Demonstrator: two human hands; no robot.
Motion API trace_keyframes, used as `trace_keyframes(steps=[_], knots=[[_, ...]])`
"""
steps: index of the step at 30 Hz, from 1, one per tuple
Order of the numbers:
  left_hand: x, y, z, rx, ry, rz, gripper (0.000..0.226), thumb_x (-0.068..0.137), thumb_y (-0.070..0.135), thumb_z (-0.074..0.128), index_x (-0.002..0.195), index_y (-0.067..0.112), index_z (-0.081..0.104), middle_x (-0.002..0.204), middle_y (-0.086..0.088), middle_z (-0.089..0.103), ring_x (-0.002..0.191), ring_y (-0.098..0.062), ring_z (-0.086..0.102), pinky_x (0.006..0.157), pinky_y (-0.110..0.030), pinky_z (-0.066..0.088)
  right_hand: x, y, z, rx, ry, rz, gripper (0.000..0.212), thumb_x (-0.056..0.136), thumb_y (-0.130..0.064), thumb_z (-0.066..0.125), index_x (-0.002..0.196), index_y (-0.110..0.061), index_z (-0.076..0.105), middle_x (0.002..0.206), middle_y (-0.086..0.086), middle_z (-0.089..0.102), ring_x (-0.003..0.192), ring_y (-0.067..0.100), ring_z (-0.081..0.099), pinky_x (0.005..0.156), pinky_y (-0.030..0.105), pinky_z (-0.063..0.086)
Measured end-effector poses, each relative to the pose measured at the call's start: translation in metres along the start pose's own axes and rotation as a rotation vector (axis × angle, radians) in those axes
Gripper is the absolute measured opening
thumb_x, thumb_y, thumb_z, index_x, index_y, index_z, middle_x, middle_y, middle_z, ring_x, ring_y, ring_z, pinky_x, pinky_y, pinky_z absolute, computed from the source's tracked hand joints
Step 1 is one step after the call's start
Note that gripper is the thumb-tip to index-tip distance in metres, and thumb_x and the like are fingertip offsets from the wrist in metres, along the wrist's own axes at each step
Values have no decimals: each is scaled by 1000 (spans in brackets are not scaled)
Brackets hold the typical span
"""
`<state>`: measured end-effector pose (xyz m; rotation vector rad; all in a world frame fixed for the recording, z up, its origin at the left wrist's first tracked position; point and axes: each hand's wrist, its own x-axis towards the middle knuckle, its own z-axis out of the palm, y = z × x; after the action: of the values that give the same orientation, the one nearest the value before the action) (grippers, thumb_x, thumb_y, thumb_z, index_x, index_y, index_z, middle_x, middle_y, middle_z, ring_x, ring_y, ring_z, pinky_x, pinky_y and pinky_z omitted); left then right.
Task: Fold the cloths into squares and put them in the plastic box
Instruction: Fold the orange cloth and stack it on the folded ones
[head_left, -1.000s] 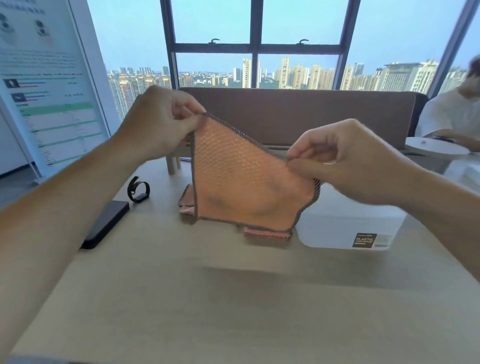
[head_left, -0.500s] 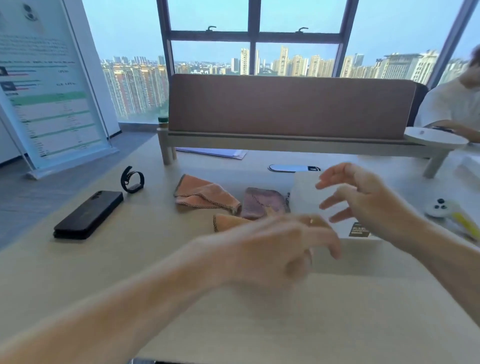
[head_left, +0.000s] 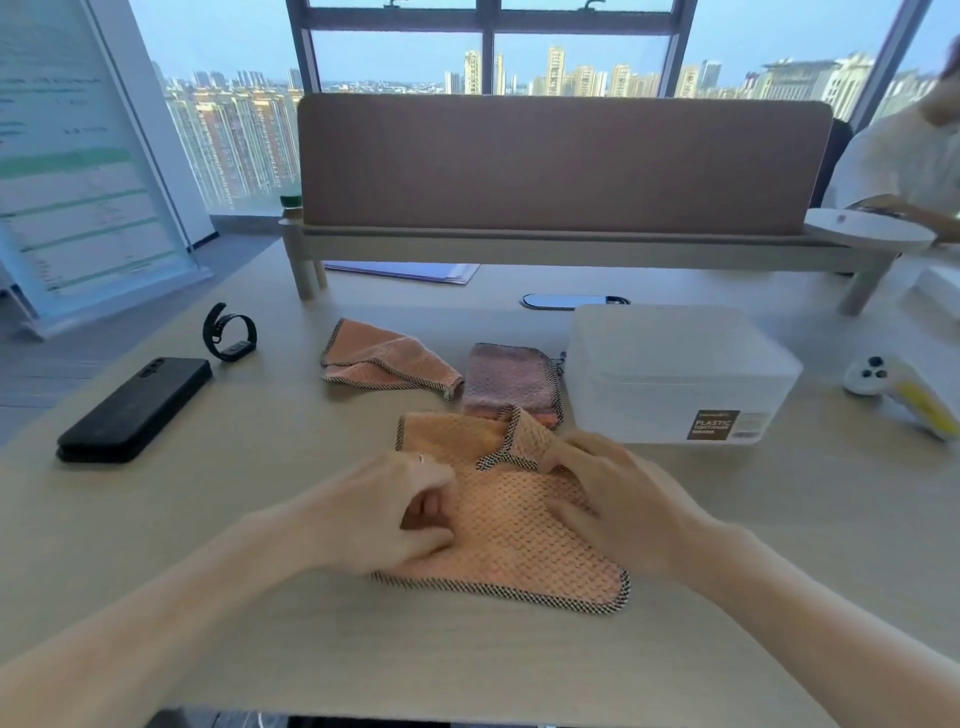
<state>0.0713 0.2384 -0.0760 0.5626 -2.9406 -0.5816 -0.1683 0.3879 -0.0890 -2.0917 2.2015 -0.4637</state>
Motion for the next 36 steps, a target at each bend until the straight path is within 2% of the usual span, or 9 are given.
trace_keyframes(steps=[6,11,14,18,24,28,32,34,36], knots=[[-19,15,-20,-196,-183,-70,14,83,39,81,89,31,71,86,13,71,77,-5,64,69,-17,51,-6,13,-5,-20,-10,36,17,91,-42,61,106,-35,63,105,-21,61,99,7,62,86,28,51],[37,-8,-28,-201,321,-185,11,91,36,73,97,27,70,92,15,71,83,-2,66,77,-27,54,25,-5,-12,-32,24,12,37,84,-54,66,110,-32,54,109,-16,56,97,9,57,84,31,51],[59,-31,-12,-11,202,-305,31,86,44,74,111,28,66,104,12,68,90,-6,64,83,-31,53,34,-12,-9,-46,-48,1,34,86,-53,67,106,-31,51,109,-15,54,94,10,55,80,30,50],[51,-37,6,-71,242,-246,21,82,32,80,98,25,66,90,11,60,81,1,53,71,-19,41,32,-5,-10,-77,-71,30,9,96,-36,57,95,-27,56,95,-13,60,85,15,59,75,33,51],[12,-47,1,11,151,-269,37,84,41,78,116,27,65,110,8,63,96,-6,55,81,-7,36,27,4,-11,340,140,245,13,95,-29,64,82,-28,66,78,-12,70,73,4,63,64,20,45],[12,-37,-2,57,265,-304,39,91,48,67,125,29,63,125,6,63,117,-15,56,102,-32,43,35,15,-8,180,271,364,6,98,-28,58,101,-26,63,99,-8,69,88,16,65,76,34,52],[5,-7,16,61,239,-217,50,99,57,45,145,36,44,147,9,48,136,-11,43,116,-32,31,20,-4,-4,-104,227,55,40,100,-40,54,135,-24,44,133,-6,51,118,15,52,93,41,52],[2,0,30,174,91,-208,66,99,67,29,158,38,21,165,11,23,152,-11,19,123,-30,9,10,-18,6,-58,55,-17,56,100,-55,43,149,-31,30,151,-10,38,137,11,38,113,34,38],[0,-4,37,248,19,-221,78,95,76,19,162,39,2,170,13,-3,156,-9,-7,124,-30,-8,5,-22,21,-64,-129,-6,73,96,-71,28,159,-38,10,167,-15,12,154,8,7,126,33,13]])
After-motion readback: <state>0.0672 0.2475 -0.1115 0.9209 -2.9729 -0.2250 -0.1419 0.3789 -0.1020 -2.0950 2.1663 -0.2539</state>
